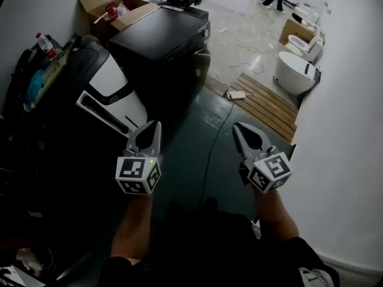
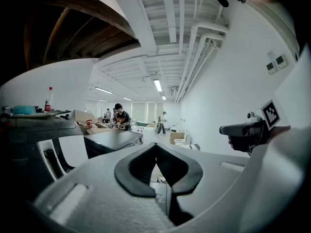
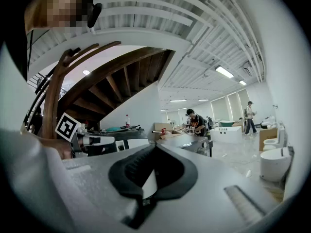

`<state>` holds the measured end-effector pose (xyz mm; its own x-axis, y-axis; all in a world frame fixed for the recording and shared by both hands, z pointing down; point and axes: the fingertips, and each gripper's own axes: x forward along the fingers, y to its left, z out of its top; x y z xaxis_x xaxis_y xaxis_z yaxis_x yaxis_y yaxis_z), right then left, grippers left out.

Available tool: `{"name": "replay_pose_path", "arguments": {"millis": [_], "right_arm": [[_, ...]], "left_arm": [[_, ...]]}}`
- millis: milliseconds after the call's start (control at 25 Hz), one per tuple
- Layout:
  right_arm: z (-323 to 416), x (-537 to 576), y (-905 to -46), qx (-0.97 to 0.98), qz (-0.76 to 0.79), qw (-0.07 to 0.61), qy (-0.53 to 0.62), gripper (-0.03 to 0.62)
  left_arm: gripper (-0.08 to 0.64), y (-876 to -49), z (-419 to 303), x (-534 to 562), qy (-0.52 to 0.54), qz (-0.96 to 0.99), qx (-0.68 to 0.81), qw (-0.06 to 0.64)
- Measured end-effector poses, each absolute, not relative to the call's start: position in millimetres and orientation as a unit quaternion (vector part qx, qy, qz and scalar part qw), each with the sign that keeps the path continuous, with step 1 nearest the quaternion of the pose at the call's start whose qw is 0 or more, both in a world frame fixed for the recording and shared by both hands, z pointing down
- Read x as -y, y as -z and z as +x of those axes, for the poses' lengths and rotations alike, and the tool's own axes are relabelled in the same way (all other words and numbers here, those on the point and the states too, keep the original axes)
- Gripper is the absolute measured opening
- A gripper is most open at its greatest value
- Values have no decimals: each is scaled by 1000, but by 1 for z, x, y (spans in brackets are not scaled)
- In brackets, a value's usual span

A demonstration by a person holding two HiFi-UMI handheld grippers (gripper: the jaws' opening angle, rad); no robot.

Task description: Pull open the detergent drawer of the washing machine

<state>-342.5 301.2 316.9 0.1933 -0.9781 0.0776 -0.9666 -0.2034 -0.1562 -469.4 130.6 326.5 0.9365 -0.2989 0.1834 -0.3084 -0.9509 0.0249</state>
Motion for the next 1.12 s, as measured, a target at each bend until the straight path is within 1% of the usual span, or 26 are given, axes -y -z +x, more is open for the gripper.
{"name": "replay_pose_path", "arguments": {"millis": [200,440,680,840,1120], "right_arm": [[-326,-316,-324,-615,-784,39,76,2],[-310,-341,-323,-601,-793,59,75,2],[-298,-386,-327,-598,-795,72,79,3],[-301,-402,-347,-620,-770,85,124,3],[-304,-429,-390,-615,-766,75,172,3]], "left_arm": [[11,-332,-459,-139,-94,982,159,30],[11,-330,-442,-158,-96,983,155,23],[11,-329,-419,-200,-92,986,140,21],[11,-335,-409,-229,-95,988,122,19],[11,-366,-398,-255,-127,986,107,30]]}}
